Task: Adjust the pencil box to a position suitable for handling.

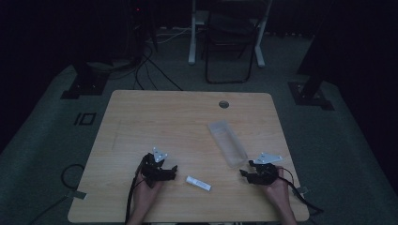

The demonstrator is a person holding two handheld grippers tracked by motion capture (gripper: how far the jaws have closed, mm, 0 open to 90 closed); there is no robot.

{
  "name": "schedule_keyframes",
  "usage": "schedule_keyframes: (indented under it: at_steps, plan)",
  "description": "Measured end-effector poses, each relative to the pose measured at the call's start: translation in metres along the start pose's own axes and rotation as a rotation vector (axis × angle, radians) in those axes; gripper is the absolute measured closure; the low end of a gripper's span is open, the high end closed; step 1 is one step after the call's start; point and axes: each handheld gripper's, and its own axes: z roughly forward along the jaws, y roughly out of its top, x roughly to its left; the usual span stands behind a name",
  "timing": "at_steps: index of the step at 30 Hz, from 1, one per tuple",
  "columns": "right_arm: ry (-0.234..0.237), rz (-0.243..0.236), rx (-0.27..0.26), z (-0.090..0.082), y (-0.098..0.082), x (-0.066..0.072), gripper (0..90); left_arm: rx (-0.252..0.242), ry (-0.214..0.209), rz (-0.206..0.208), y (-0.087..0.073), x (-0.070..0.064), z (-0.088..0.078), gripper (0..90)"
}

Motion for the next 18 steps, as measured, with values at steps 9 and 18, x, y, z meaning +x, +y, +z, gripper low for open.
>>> schedule_keyframes:
  at_steps: [9,18]
  plan:
    - [0.02,-0.023,0.02,-0.002,0.003,0.011,52.1,0.0,0.0,0.0,0.0,0.0,0.0,10.8]
    - [0.01,-0.041,-0.046,-0.012,0.013,0.026,59.2,0.001,0.007,-0.006,0.0,-0.001,0.0,10.8]
